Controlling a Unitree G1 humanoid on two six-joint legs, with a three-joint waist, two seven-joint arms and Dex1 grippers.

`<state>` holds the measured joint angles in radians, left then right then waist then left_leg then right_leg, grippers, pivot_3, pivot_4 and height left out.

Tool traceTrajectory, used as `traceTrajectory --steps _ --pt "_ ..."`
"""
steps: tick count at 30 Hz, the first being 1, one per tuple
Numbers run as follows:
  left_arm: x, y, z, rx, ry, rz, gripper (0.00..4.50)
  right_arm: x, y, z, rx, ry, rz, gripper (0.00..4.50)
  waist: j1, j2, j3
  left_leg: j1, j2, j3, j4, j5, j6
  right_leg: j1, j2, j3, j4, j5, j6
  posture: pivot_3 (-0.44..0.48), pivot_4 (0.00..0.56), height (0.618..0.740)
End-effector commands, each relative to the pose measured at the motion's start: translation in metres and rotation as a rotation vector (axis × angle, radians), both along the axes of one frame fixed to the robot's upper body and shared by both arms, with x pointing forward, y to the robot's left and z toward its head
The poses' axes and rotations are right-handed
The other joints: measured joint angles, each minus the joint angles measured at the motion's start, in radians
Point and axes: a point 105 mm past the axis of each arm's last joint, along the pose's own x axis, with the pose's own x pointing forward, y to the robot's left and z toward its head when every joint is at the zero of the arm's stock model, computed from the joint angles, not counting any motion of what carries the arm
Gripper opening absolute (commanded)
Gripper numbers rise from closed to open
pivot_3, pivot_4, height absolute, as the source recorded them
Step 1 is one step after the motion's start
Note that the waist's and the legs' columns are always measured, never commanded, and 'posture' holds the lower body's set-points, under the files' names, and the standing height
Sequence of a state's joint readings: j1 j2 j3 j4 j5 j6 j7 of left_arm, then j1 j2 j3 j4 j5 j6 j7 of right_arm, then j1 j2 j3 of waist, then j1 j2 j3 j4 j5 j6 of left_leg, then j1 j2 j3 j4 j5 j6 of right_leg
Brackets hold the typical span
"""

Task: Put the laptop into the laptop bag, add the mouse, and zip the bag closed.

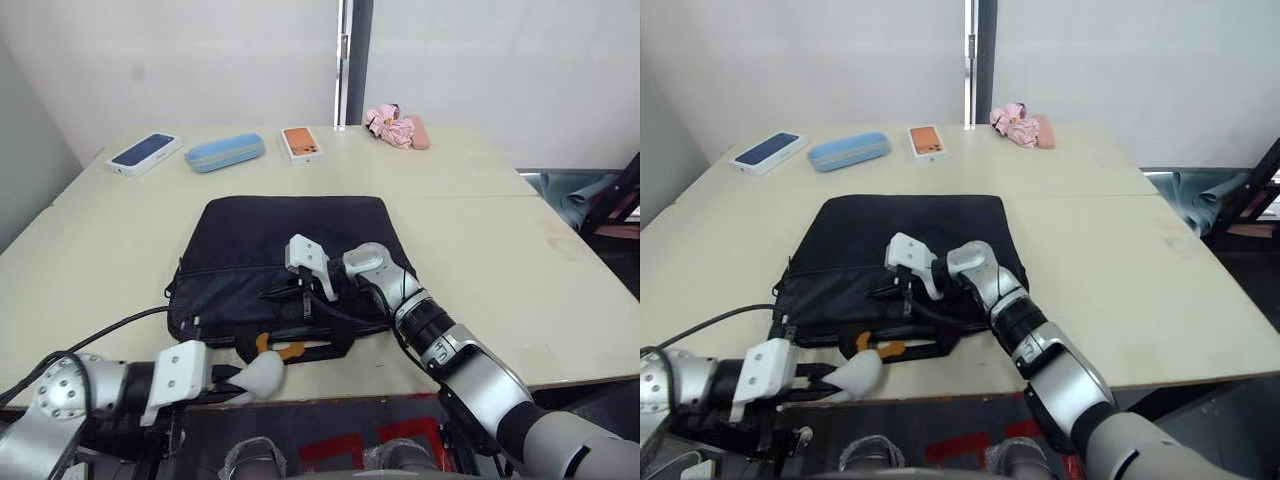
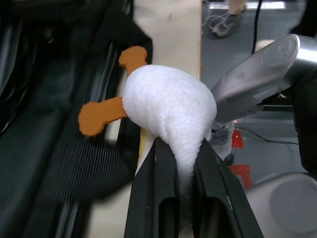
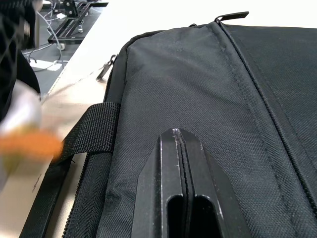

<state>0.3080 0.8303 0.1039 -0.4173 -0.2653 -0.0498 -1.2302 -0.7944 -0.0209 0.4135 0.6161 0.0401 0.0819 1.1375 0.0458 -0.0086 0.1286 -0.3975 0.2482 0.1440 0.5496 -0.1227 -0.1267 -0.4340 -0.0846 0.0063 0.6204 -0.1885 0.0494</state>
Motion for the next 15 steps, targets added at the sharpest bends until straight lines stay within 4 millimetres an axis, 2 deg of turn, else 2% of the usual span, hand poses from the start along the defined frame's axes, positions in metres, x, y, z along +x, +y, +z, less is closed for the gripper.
traceTrajectory --steps 1,15 --pt "0.001 -0.016 -0.002 -0.028 -0.007 -0.053 0.01 0.002 -0.010 -0.027 -0.077 0.081 -0.053 0.00 -0.001 0.000 0.000 0.000 0.000 0.000 0.000 0.000 0.000 0.000 0.000 0.000 0.000 0.000 0.000 0.000 0.150 0.740" --pt "0.021 -0.062 -0.002 -0.035 -0.069 -0.209 0.01 0.002 -0.005 -0.026 -0.070 0.089 -0.052 0.00 -0.001 -0.001 -0.005 0.003 0.000 0.002 0.000 0.000 0.000 0.001 0.000 0.001 0.003 0.000 -0.001 0.000 0.150 0.740"
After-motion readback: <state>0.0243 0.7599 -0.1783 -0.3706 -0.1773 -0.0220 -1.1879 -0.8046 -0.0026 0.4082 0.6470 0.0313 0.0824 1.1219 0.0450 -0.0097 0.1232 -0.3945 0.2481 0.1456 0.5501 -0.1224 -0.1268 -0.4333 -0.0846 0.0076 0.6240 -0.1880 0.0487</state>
